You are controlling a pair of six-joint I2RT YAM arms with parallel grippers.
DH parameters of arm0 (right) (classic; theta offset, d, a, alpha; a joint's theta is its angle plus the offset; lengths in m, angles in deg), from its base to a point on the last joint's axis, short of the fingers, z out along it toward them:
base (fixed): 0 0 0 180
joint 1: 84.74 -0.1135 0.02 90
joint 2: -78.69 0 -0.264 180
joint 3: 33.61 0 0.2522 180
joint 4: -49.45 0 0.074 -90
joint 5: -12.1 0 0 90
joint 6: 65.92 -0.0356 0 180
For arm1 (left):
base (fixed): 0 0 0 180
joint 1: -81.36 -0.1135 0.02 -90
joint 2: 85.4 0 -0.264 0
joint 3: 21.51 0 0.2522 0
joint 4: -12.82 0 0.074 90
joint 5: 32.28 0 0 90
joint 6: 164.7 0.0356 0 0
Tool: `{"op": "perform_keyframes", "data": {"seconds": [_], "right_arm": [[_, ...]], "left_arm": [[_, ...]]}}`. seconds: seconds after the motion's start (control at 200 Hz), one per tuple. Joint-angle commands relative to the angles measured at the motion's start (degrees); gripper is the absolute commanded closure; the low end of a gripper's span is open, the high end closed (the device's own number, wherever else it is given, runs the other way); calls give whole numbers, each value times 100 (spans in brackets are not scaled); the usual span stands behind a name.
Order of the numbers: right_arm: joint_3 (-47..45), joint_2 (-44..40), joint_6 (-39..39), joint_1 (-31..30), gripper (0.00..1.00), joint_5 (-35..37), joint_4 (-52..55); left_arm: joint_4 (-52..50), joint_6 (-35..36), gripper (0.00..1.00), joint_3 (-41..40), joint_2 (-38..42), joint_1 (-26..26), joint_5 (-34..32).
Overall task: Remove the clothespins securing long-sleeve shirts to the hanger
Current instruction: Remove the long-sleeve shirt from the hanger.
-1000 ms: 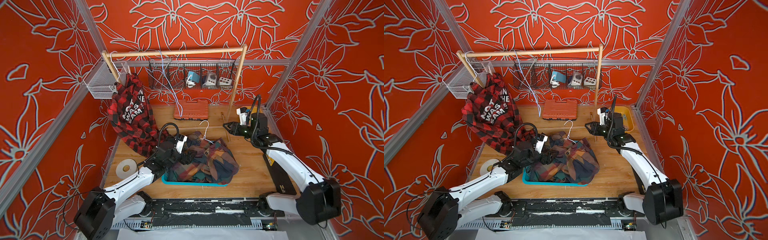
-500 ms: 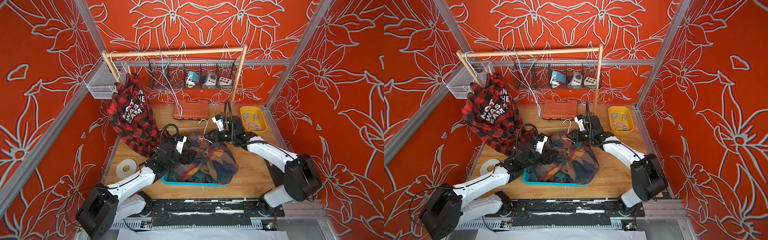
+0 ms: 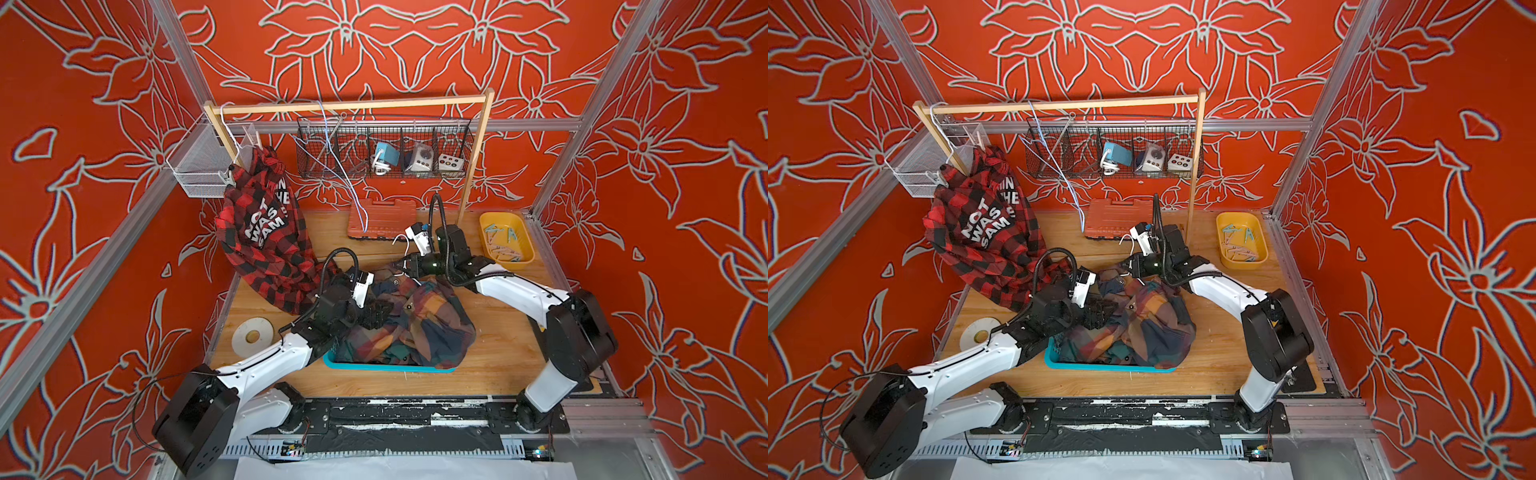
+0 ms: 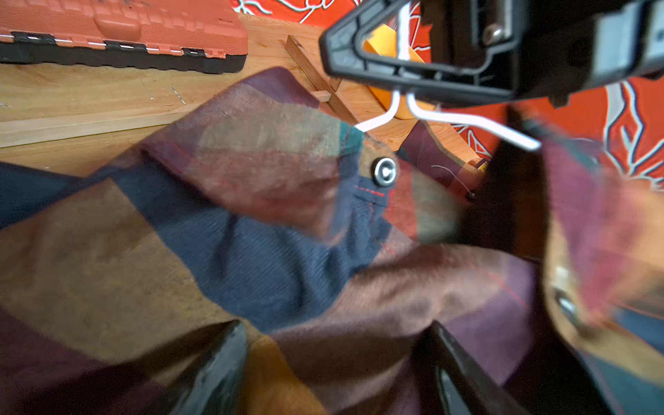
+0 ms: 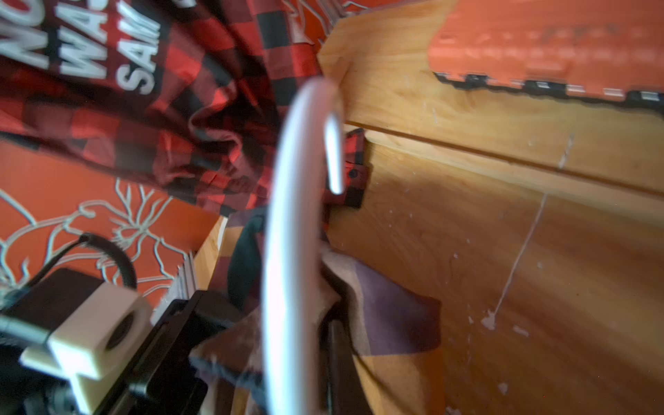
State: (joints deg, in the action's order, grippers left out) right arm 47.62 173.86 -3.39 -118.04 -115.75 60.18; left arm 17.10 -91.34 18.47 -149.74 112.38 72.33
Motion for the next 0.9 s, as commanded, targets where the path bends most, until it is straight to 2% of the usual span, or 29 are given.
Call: {"op": "perform_keyframes", "data": {"seconds": [0.0, 0.095, 0.235, 0.305, 0.41, 0.525, 0.585, 0.731, 0.896], "right_arm": [[73, -451, 639, 4, 100, 24, -141], [-130, -983, 1218, 29, 100, -27, -45], [-465, -1832, 1643, 100, 100, -12, -163], [-558, -2203, 1799, 189, 100, -93, -195], [-628, -2677, 1957, 367, 100, -392, -207], [-694, -3064, 1880, 655, 100, -824, -345], [-741, -3218, 1821, 813, 100, -1002, -438], [-796, -3459, 1657, 1118, 100, -1562, -717], [-730, -3559, 1731, 1202, 100, -1871, -655]], "left_arm": [[-286, 93, 22, 45, 244, 30, 7], [-558, 399, 20, 383, 663, 26, 85], [-1016, 1103, 16, 1075, 1413, 18, 90], [-1250, 1405, 15, 1448, 1556, -68, 464], [-1511, 1541, 16, 1939, 1414, -538, 1067], [-1090, 1267, 18, 1960, 1329, -1382, 2137], [-930, 1279, 18, 1940, 1318, -1595, 2402], [-952, 1760, 17, 1823, 1293, -1646, 2230], [-684, 1864, 19, 1599, 1150, -1760, 2119]]}}
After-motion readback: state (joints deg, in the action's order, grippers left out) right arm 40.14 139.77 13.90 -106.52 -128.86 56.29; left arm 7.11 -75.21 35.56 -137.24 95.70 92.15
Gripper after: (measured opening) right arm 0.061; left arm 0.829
